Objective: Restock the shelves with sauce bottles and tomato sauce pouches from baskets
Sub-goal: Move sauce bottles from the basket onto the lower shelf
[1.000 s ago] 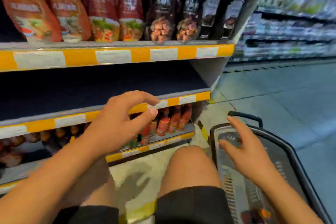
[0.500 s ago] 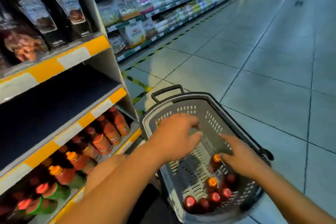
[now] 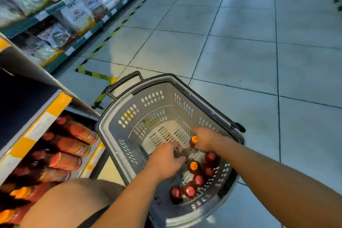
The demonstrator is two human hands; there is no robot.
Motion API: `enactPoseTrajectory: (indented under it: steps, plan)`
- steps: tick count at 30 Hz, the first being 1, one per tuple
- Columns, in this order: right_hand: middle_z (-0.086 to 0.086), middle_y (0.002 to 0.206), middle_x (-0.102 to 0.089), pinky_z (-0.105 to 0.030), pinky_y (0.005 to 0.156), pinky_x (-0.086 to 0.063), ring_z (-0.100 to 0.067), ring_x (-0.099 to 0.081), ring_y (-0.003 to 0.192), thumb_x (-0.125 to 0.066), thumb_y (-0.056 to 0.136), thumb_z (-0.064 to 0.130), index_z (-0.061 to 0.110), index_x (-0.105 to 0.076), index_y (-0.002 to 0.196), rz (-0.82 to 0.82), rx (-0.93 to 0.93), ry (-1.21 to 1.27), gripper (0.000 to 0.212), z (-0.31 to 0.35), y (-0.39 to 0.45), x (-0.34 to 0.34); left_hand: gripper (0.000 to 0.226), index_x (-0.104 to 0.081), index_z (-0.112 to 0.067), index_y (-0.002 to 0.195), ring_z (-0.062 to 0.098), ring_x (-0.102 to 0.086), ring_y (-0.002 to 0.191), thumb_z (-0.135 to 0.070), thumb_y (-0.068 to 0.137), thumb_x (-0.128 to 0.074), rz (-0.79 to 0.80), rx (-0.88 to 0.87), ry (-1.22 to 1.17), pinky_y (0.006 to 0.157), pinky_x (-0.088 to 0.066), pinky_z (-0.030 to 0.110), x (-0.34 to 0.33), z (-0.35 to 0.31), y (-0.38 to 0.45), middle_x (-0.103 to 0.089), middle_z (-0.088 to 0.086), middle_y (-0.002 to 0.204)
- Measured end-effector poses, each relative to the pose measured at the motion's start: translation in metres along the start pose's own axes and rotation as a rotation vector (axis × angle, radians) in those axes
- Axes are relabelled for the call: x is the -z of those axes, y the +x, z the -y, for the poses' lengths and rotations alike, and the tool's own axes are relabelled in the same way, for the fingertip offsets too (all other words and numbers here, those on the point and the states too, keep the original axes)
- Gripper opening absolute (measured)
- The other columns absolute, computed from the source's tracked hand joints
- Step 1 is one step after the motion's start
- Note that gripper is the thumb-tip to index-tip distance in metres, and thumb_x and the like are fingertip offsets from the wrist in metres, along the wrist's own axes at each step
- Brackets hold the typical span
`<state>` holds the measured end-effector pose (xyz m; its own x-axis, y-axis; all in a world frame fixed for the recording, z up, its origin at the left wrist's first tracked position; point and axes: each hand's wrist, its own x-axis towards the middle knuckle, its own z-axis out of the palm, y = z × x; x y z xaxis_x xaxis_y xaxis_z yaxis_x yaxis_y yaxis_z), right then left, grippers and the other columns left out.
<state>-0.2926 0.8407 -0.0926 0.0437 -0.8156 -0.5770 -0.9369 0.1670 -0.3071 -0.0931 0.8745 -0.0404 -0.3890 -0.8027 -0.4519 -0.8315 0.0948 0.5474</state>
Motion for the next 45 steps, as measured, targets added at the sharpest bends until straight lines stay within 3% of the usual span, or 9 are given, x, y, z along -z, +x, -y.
enactPoseTrajectory:
  steps: [2, 7, 13, 17, 22, 28, 31, 36, 45]
  plan:
    - [-0.008, 0.119, -0.068, -0.040, 0.091, -0.059, -0.028, -0.068, 0.106, -0.076, 0.084, 0.023, 0.021, -0.060, 0.128, 0.023, -0.027, -0.031, 0.046, -0.001, 0.017, -0.015, 0.019, -0.061, -0.024, 0.090, 0.020, -0.065, 0.075, -0.037, 0.078, -0.070, 0.056, 0.030, 0.041, 0.072, -0.055, 0.036, -0.007, 0.007, 0.010, -0.066, -0.005, 0.074]
    - [-0.012, 0.119, -0.066, -0.037, 0.090, -0.059, -0.028, -0.067, 0.107, -0.066, 0.094, 0.023, 0.020, -0.065, 0.119, 0.066, -0.092, -0.185, 0.024, 0.007, 0.045, -0.033, 0.014, -0.060, -0.023, 0.091, 0.023, -0.065, 0.088, -0.032, 0.083, -0.066, 0.139, 0.048, 0.106, 0.074, -0.051, 0.033, -0.024, 0.005, 0.034, -0.070, -0.001, 0.090]
    - [-0.013, 0.111, -0.068, -0.037, 0.080, -0.056, -0.030, -0.069, 0.097, -0.061, 0.096, 0.011, 0.009, -0.066, 0.113, 0.070, -0.093, -0.261, 0.017, 0.000, 0.068, -0.045, 0.033, -0.062, -0.020, 0.122, 0.032, -0.064, 0.117, -0.033, 0.091, -0.062, 0.350, 0.097, 0.275, 0.097, -0.054, 0.038, -0.057, 0.015, 0.054, -0.068, 0.011, 0.123]
    - [-0.013, 0.104, -0.071, -0.032, 0.071, -0.054, -0.030, -0.071, 0.092, -0.060, 0.095, 0.007, 0.007, -0.069, 0.107, 0.072, -0.069, -0.211, 0.014, -0.001, 0.086, -0.048, 0.040, -0.056, -0.016, 0.128, 0.033, -0.064, 0.117, -0.029, 0.091, -0.064, 0.402, 0.094, 0.325, 0.093, -0.053, 0.038, -0.066, 0.024, 0.063, -0.067, 0.014, 0.125]
    - [-0.012, 0.106, -0.072, -0.037, 0.081, -0.060, -0.030, -0.071, 0.093, -0.058, 0.097, 0.007, 0.009, -0.068, 0.111, 0.102, -0.038, -0.201, 0.018, 0.002, 0.102, -0.046, 0.047, -0.052, -0.027, 0.135, 0.030, -0.065, 0.116, -0.031, 0.090, -0.066, 0.398, 0.042, 0.279, 0.096, -0.055, 0.041, -0.076, 0.023, 0.073, -0.066, 0.007, 0.128]
    - [-0.011, 0.103, -0.071, -0.034, 0.072, -0.053, -0.028, -0.070, 0.091, -0.056, 0.099, 0.007, 0.005, -0.068, 0.106, 0.108, -0.042, -0.206, 0.014, -0.001, 0.100, -0.044, 0.052, -0.046, -0.029, 0.149, 0.024, -0.063, 0.121, -0.018, 0.100, -0.058, 0.425, -0.030, 0.330, 0.094, -0.053, 0.037, -0.098, 0.023, 0.090, -0.060, 0.006, 0.139]
    - [-0.009, 0.098, -0.069, -0.032, 0.068, -0.049, -0.023, -0.063, 0.080, -0.053, 0.101, 0.008, 0.006, -0.068, 0.104, 0.078, -0.039, -0.208, 0.015, 0.001, 0.098, -0.043, 0.044, -0.051, -0.024, 0.144, 0.026, -0.063, 0.122, -0.017, 0.101, -0.057, 0.428, -0.045, 0.386, 0.099, -0.051, 0.038, -0.100, 0.023, 0.097, -0.062, 0.008, 0.138]
    - [-0.012, 0.108, -0.070, -0.033, 0.073, -0.050, -0.028, -0.069, 0.098, -0.050, 0.102, 0.010, 0.005, -0.067, 0.108, 0.057, -0.025, -0.228, 0.018, 0.005, 0.098, -0.040, 0.033, -0.054, -0.017, 0.138, 0.027, -0.066, 0.114, -0.017, 0.104, -0.051, 0.389, -0.076, 0.352, 0.091, -0.051, 0.035, -0.101, 0.019, 0.101, -0.067, 0.010, 0.127]
    - [-0.012, 0.109, -0.068, -0.035, 0.081, -0.053, -0.029, -0.068, 0.102, -0.054, 0.101, 0.013, 0.007, -0.068, 0.109, 0.024, 0.010, -0.347, 0.016, 0.011, 0.104, -0.039, 0.025, -0.064, -0.010, 0.120, 0.035, -0.066, 0.105, -0.017, 0.096, -0.064, 0.292, -0.055, 0.215, 0.083, -0.048, 0.037, -0.071, 0.020, 0.094, -0.068, 0.018, 0.112]
